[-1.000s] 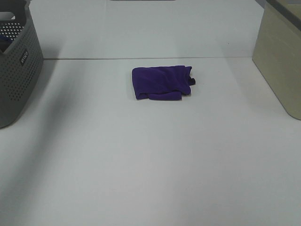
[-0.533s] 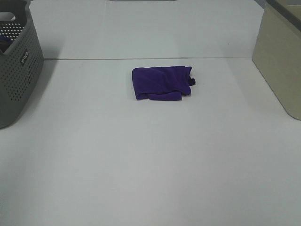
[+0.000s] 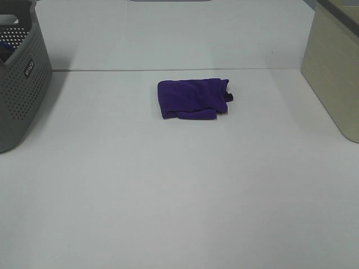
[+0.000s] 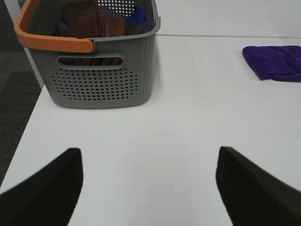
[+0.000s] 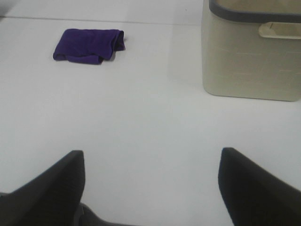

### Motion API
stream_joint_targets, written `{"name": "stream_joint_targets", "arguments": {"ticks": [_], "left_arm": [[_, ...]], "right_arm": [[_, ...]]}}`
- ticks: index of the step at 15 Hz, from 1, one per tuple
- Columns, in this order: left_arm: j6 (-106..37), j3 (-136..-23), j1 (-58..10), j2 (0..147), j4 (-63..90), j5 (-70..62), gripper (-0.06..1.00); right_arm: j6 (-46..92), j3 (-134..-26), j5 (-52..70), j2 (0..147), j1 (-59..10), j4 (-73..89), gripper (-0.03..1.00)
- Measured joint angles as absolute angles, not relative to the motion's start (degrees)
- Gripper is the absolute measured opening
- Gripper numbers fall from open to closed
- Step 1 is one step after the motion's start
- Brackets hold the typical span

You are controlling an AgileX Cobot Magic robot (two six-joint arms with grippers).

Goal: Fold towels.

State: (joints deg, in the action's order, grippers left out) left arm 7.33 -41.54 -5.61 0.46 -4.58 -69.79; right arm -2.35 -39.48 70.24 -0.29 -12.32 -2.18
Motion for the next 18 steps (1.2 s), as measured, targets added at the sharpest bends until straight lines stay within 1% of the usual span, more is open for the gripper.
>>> {"name": "stream_joint_targets", "arguments": {"ticks": [4, 6, 7, 8, 11, 18], "left_arm": [[3.4, -40.7, -5.6, -0.3, -4.0, -70.1, 0.72], [3.3, -38.6, -5.6, -0.3, -4.0, -70.0, 0.72], [3.3, -33.4, -5.6, -0.3, -2.1, -70.3, 0.72], [3.3, -32.9, -5.6, -0.3, -1.4, -70.4, 0.72], [3.4, -30.4, -5.6, -0.3, 2.5, -63.7, 0.72], [2.1, -29.5, -5.6, -0.3, 4.0, -61.9, 0.72]], "right_arm": [[0.3, -31.7, 70.2, -0.3, -12.3, -2.3, 0.77], [0.3, -28.8, 70.4, -0.3, -12.3, -2.3, 0.77], [0.3, -28.1, 68.9, -0.3, -12.3, -2.3, 0.77], [0.3, -28.0, 68.1, -0.3, -12.3, -2.3, 0.77], [0.3, -26.1, 64.1, -0.2, -12.3, -2.8, 0.77], [0.3, -26.0, 63.7, -0.2, -12.3, -2.8, 0.76]]}}
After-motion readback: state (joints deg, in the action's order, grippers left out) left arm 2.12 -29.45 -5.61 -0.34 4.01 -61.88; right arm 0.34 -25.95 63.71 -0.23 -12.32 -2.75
